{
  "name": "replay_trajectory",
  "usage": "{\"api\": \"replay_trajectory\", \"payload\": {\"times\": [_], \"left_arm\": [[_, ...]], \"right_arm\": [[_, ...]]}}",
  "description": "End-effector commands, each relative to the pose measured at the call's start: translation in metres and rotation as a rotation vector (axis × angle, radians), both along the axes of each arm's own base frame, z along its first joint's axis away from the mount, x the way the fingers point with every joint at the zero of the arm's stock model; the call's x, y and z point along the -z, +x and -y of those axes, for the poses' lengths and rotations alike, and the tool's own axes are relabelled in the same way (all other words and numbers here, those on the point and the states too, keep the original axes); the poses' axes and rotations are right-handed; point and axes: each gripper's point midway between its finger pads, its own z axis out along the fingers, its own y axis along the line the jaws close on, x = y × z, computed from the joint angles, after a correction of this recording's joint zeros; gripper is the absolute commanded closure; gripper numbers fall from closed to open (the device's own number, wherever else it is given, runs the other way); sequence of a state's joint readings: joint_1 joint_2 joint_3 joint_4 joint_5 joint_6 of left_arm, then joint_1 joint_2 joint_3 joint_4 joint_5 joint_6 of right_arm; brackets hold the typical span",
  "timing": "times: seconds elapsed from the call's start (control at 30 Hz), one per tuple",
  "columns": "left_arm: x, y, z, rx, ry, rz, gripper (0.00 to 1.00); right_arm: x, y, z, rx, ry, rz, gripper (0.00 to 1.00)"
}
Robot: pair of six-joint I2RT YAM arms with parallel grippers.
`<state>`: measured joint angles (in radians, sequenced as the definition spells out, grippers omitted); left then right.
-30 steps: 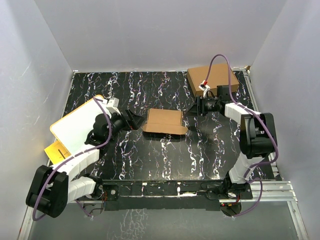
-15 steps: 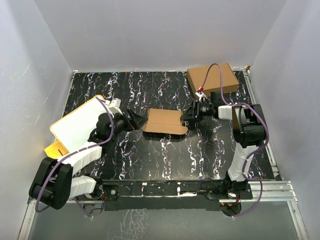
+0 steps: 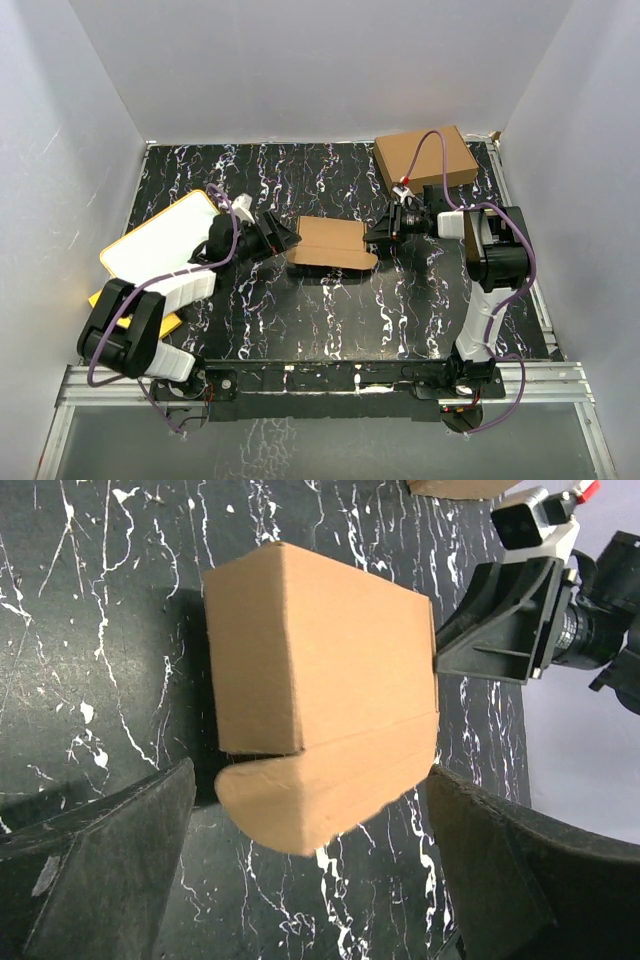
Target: Fold the paper box
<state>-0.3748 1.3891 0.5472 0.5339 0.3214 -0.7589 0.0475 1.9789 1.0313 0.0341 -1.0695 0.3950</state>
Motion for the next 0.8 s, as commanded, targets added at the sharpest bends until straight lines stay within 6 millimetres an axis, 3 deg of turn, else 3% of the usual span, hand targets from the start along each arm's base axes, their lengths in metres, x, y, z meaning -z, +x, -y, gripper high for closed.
{"api": "replay_trajectory", "payload": {"times": [0.0, 0.43, 0.77], "left_arm": [[-0.003, 0.012, 0.008, -0.012, -0.046, -0.051, 0.03], [-0.023, 0.038, 0.037, 0.053, -0.177, -0.026, 0.03], [-0.015, 0.038, 0.058, 0.082, -0.209, -0.071, 0.03]], "right_arm": [[0.011, 0.015, 0.013, 0.049, -0.041, 0.021, 0.71], [0.014, 0.015, 0.019, 0.047, -0.033, 0.006, 0.71], [0.016, 0.014, 0.019, 0.040, -0.031, 0.002, 0.71]]}}
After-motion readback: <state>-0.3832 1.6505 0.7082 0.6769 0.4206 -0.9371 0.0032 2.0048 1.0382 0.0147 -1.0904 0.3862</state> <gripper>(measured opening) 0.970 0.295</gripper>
